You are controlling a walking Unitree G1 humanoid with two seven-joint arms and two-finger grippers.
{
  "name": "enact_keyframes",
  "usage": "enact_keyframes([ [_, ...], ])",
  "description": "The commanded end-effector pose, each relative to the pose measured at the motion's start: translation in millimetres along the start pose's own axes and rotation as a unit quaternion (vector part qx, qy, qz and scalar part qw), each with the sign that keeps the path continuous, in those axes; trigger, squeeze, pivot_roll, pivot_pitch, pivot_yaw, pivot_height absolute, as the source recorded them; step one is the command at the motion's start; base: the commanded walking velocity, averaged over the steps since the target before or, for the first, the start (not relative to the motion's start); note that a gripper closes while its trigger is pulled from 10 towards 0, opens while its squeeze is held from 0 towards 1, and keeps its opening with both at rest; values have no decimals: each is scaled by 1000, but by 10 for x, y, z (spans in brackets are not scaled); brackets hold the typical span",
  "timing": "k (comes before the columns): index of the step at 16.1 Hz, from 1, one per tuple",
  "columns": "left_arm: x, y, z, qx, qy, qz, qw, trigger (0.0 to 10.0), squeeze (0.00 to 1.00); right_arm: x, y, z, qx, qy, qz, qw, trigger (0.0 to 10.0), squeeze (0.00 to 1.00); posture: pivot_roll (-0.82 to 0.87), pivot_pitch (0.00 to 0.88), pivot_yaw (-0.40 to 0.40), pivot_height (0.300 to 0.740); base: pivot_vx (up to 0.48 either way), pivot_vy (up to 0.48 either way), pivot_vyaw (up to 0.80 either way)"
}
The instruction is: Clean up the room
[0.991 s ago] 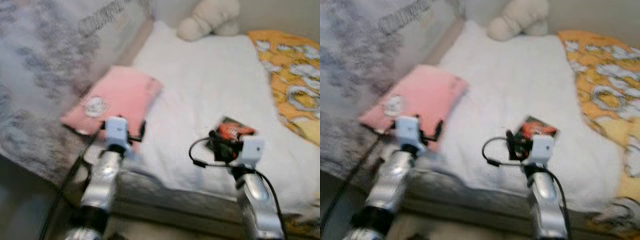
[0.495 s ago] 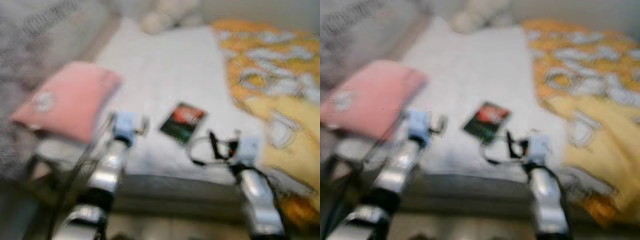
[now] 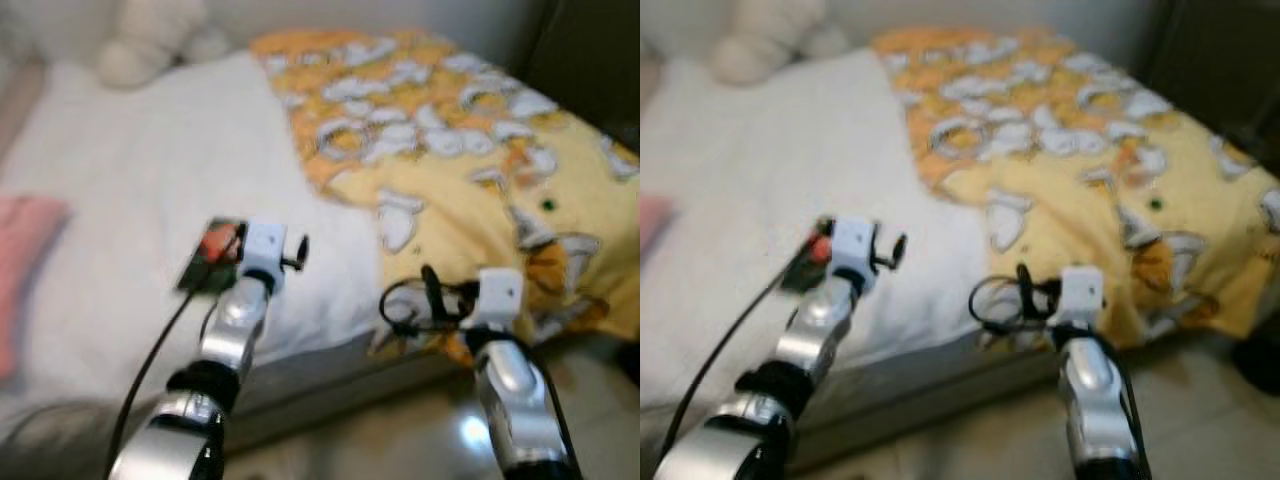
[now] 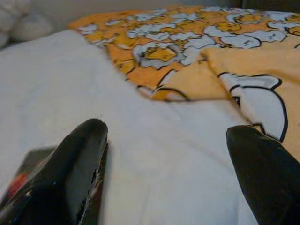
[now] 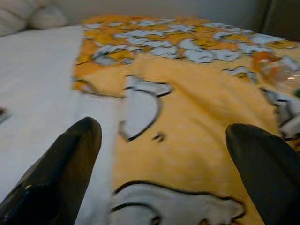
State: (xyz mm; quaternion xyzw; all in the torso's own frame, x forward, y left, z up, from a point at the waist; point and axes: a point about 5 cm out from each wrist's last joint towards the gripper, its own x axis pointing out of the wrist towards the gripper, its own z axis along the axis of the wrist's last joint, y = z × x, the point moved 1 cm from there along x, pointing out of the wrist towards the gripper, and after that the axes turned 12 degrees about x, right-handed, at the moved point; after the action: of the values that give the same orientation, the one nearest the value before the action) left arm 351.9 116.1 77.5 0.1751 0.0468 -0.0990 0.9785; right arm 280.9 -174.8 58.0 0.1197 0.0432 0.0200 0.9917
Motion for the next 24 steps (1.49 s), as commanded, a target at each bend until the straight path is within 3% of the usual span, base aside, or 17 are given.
enact_keyframes([
  [1,2,158,-45,2,11,29,1000,10000,0,30,87,16,1,-6,15,1000,10000,0,16,0,-7,740,446,0,0],
  [5,9,283,-78,-11,22,57,998,10000,0,-1,80,-25,-6,4,22,1000,10000,0,13,0,-12,740,78,445,0],
  [9,13,376,-67,7,14,76,997,10000,0,-33,89,-60,-11,14,35,999,10000,0,12,0,-24,740,0,360,0],
  [13,35,306,24,10,-6,76,997,10000,0,-30,104,-77,-7,21,41,999,10000,0,14,0,-27,740,0,0,0],
  [15,29,255,-25,-11,14,81,997,10000,0,-36,113,-100,-5,26,43,999,10000,0,14,0,-26,740,266,362,0],
  [21,58,310,-33,-9,35,105,994,10000,0,-65,156,-136,-3,40,62,997,10000,0,9,0,-28,740,166,413,0],
  [24,121,187,55,-5,33,78,996,10000,0,-166,94,-173,2,54,53,997,10000,0,3,0,-37,740,111,255,508],
])
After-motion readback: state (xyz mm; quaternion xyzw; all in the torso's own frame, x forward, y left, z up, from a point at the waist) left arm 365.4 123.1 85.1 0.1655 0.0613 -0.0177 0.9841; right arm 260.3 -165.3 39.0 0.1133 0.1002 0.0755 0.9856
